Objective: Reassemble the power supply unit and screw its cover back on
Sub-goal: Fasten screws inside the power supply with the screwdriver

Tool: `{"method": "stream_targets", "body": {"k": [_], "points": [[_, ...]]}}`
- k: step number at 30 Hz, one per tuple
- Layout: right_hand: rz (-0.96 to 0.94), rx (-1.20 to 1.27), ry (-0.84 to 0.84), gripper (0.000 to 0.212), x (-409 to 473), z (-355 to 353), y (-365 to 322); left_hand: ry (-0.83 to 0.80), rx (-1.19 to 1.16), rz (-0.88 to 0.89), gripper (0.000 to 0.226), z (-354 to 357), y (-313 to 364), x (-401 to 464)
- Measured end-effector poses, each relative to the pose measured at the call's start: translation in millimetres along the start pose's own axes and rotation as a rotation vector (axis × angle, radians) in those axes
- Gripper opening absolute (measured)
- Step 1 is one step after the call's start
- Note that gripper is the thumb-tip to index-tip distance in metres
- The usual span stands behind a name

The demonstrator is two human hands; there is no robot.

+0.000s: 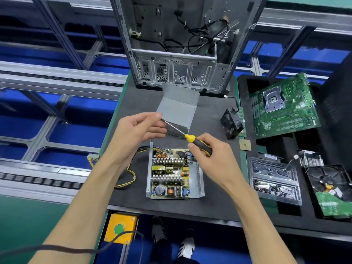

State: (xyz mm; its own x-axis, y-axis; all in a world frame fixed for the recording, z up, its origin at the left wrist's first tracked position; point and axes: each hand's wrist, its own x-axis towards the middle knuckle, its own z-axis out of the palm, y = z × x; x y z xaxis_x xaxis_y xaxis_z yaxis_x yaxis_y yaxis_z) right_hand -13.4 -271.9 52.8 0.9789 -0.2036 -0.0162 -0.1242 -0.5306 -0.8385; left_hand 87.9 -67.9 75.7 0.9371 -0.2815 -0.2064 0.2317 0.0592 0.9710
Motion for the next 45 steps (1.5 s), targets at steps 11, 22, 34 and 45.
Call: {"method": "stream_targets", "body": {"k": [11,22,34,45], "points": [[0.181,0.073,0.072,0.008,-12,4,28,0.238,0.771,0.025,0.022,-15,-48,-17],[0.017,0.384,0.146,0.007,-21,-27,2,0.002,1.104,0.373,0.013,4,-42,-51],[-0.109,0.171,0.216,0.012,-63,-58,-23,-0.204,1.348,0.402,0.038,9,-76,-85],[-0.171,0.127,0.267,0.008,-106,-28,-35,-0.215,1.260,0.507,0.047,-4,-98,-97]]}}
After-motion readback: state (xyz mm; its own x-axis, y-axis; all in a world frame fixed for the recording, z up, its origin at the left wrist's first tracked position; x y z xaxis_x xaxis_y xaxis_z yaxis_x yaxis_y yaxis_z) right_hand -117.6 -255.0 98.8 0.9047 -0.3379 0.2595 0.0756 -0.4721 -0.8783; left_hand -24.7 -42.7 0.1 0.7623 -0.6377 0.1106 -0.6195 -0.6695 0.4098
